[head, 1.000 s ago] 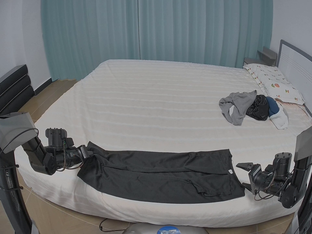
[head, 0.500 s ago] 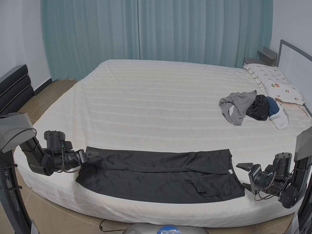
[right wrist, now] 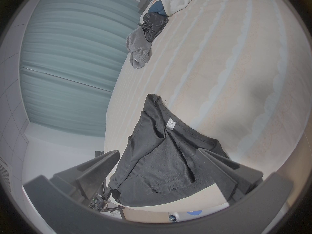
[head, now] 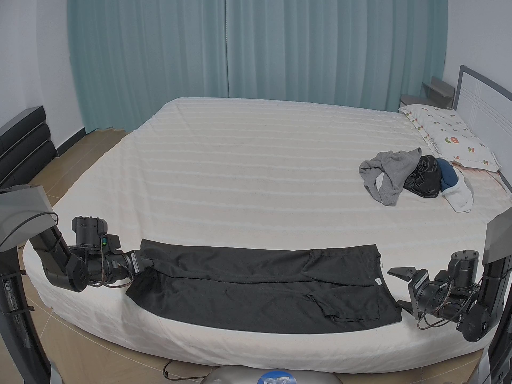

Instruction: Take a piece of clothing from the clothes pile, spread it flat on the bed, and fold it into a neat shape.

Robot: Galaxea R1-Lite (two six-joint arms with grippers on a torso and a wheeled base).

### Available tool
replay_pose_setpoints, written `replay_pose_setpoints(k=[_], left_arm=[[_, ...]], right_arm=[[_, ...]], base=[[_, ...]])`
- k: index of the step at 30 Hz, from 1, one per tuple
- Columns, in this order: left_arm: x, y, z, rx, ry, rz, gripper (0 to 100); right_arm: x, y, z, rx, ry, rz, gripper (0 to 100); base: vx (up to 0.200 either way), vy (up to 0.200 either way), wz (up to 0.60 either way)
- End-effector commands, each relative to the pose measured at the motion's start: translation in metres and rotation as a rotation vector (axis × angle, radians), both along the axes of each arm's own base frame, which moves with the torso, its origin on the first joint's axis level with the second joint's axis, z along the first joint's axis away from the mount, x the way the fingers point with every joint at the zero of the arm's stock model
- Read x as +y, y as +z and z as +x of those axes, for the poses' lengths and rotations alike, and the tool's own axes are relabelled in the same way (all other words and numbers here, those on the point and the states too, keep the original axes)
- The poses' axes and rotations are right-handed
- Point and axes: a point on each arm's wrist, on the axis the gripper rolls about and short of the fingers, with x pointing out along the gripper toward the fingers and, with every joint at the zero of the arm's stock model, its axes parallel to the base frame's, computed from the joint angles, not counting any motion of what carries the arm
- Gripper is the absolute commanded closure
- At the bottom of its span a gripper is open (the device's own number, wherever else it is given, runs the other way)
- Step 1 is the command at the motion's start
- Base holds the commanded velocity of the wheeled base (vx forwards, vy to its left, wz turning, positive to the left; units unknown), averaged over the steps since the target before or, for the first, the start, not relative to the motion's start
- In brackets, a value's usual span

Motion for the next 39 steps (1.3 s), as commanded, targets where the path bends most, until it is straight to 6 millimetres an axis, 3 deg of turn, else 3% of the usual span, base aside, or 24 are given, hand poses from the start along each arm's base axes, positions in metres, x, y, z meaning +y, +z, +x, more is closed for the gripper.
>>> replay_pose_setpoints(k=[1,5,9,32,39], left_arm=[[-0.001,0.025,-0.01,-0.062,-0.012,0.019,100],[-0.003,0.04,-0.017,-0.074,-0.022,0.025,100],[-0.009,0.042,-0.019,-0.066,-0.041,0.022,100],[-0.007,0.026,-0.008,-0.032,-0.036,0.022,100],[-0.001,0.012,-0.003,-0.001,-0.019,0.021,100]], right_arm=[[0.0,0.001,0.001,-0.011,0.001,0.002,0],[0.0,0.001,0.001,-0.012,0.001,0.002,0],[0.0,0.001,0.001,-0.012,0.001,0.002,0],[0.0,0.001,0.001,-0.013,0.002,0.001,0],[0.0,0.001,0.001,-0.013,0.002,0.001,0]], base=[[0.0,0.0,0.0],[0.0,0.0,0.0],[0.0,0.0,0.0],[0.0,0.0,0.0],[0.0,0.0,0.0]])
